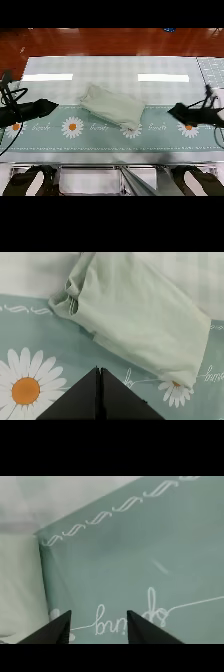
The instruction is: Fold the shirts.
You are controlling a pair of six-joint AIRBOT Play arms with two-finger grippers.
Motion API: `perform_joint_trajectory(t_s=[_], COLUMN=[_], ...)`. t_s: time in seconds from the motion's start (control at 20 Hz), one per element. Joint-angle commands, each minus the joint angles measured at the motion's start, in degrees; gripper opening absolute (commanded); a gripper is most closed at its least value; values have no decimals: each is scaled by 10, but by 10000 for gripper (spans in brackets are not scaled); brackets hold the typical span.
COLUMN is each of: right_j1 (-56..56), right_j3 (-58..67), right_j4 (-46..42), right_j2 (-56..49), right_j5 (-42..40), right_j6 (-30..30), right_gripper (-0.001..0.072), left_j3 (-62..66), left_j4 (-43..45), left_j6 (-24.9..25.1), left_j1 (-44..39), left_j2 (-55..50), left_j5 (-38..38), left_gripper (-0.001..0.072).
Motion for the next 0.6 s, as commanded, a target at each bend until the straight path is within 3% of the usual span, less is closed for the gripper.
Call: perform_joint_trajectory(t_s=[0.0, 0.25, 0.55], right_j1=[37, 127, 204], right_j3=[-75, -47, 65], right_j4=[167, 363, 399], right_j2=[-70, -232, -341], right_j5=[-82, -109, -102], right_j6=[-66, -203, -223], right_gripper=[410, 409, 407], left_j3=[-21, -25, -25], left_j4=[-2, -2, -2], left_j6=[4, 7, 7], left_j1=[-1, -1, -1], left_j2=[0, 0, 0], left_j5=[-2, 0, 0], left_gripper=[21, 21, 21])
